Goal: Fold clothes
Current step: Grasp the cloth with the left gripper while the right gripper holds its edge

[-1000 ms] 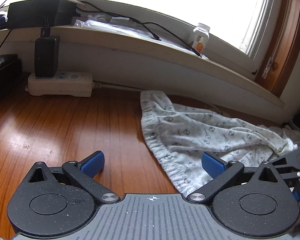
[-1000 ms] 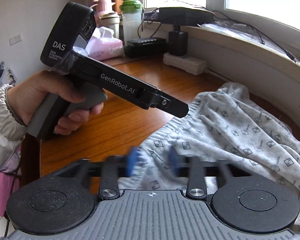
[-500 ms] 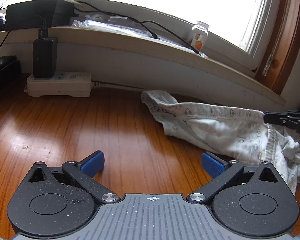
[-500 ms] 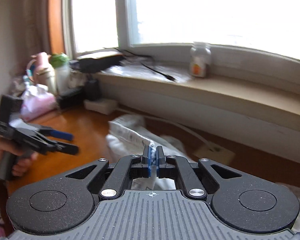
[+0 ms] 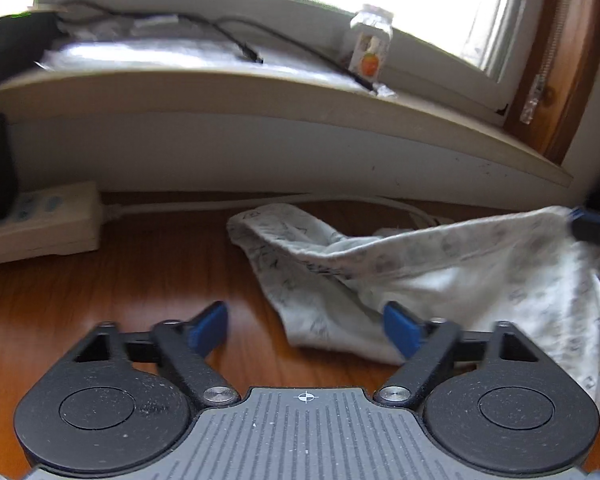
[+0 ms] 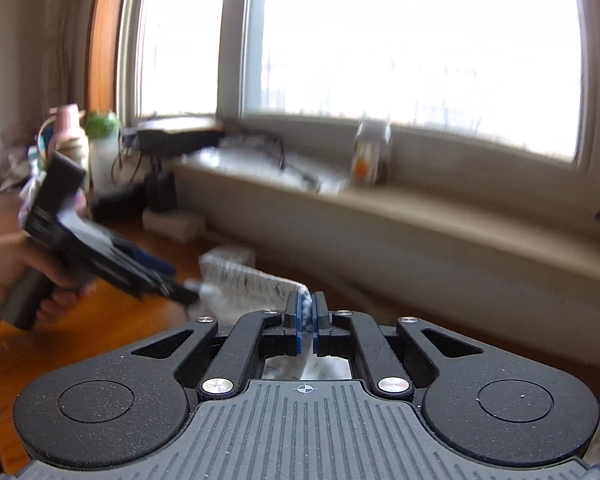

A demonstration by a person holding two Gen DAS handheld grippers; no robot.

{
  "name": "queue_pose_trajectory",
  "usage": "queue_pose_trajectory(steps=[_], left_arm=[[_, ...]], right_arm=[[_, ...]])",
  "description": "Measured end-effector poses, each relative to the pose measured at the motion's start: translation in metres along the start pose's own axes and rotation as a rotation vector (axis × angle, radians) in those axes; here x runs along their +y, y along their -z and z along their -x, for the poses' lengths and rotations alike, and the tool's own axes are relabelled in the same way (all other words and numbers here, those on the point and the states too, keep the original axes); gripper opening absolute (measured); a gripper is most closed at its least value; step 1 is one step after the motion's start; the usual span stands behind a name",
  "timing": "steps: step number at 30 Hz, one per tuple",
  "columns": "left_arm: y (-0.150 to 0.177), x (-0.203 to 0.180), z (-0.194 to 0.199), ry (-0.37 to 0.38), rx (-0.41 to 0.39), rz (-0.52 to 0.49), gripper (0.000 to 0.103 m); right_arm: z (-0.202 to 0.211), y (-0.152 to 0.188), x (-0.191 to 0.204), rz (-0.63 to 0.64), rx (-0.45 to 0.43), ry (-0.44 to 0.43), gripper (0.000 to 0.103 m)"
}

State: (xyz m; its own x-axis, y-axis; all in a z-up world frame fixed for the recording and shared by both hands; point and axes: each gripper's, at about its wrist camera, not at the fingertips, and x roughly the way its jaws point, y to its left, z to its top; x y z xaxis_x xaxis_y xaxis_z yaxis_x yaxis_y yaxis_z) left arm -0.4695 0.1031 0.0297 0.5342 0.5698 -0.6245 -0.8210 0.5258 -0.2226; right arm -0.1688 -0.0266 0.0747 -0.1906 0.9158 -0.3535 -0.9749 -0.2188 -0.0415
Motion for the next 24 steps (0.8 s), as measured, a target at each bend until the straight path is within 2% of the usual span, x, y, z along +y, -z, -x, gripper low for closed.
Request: queue_pose_trajectory(steps=[4, 5, 6, 7, 8, 10, 13, 16, 18, 20, 22, 24], left_arm=[[-0.014, -0.005, -0.018, 0.008, 0.014, -0.014, 0.063], [-0.016, -0.01, -0.022, 0.012, 0.017, -0.029, 0.045], [-0.019, -0.014, -0.025, 0.016, 0.021, -0.043, 0.017], [-0.021, -0.018, -0.028, 0.015, 0.019, -0.058, 0.018], [-0.023, -0.023, -0.026, -0.004, -0.01, -0.069, 0.011], [-0.032, -0.026, -0.015, -0.033, -0.098, -0.052, 0.011], [-0.044, -0.027, -0.004, -0.049, -0.152, -0.008, 0.011], [-0.046, -0.032, -0.007, -0.061, -0.125, -0.033, 0.011], [-0.045, -0.035, -0.009, -0.07, -0.112, -0.045, 0.011], [-0.042, -0.032, -0.013, -0.075, -0.104, -0.042, 0.012], [-0.038, -0.03, -0.016, -0.079, -0.096, -0.039, 0.012], [-0.035, -0.027, -0.016, -0.08, -0.091, -0.038, 0.012]], right_arm=[[0.011, -0.018, -0.008, 0.022, -0.048, 0.023, 0.006], [0.014, -0.021, -0.01, 0.028, -0.057, 0.027, 0.005], [0.015, -0.024, -0.012, 0.037, -0.062, 0.034, 0.005], [0.015, -0.027, -0.013, 0.047, -0.065, 0.041, 0.005], [0.013, -0.029, -0.015, 0.059, -0.061, 0.05, 0.005], [0.008, -0.031, -0.018, 0.083, -0.047, 0.072, 0.005], [-0.017, -0.023, -0.026, 0.102, 0.061, 0.101, 0.006], [-0.034, -0.005, -0.038, 0.061, 0.151, 0.107, 0.01], [-0.031, 0.003, -0.036, 0.051, 0.157, 0.082, 0.012], [-0.024, 0.009, -0.027, 0.065, 0.154, 0.051, 0.02], [-0.015, 0.013, -0.012, 0.089, 0.154, 0.013, 0.033], [-0.008, 0.018, 0.001, 0.098, 0.172, -0.048, 0.039]])
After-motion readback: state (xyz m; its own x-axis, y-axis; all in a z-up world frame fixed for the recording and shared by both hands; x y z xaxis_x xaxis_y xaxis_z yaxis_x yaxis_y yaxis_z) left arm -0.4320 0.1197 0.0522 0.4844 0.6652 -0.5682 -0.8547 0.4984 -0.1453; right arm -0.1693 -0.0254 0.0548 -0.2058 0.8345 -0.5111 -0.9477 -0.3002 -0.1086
